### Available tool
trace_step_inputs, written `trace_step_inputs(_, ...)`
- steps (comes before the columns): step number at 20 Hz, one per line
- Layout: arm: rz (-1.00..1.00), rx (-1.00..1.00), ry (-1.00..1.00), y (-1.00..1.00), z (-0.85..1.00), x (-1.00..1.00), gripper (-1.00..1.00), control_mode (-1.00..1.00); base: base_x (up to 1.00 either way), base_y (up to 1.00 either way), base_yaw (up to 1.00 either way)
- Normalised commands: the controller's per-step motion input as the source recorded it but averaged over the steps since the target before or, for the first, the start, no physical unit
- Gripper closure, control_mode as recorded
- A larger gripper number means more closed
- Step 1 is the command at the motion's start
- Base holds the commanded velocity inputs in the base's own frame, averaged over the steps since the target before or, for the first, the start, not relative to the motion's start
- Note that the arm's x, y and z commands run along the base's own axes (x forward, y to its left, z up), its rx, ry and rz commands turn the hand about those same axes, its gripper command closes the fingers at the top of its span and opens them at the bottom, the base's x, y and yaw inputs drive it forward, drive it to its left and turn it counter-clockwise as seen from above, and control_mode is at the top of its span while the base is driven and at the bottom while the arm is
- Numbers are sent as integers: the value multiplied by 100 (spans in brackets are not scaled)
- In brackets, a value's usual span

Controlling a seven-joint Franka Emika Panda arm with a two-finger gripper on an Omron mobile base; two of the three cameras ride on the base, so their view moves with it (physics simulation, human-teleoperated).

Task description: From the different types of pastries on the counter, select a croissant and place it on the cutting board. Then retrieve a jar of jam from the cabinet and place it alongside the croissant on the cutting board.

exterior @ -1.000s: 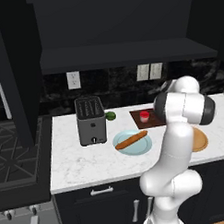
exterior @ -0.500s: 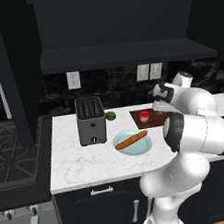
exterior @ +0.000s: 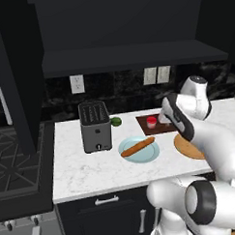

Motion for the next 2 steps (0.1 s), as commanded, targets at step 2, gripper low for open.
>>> trace_step_inputs(2,4,-9,-11,59,0,-100,-100,-100,0,0,0)
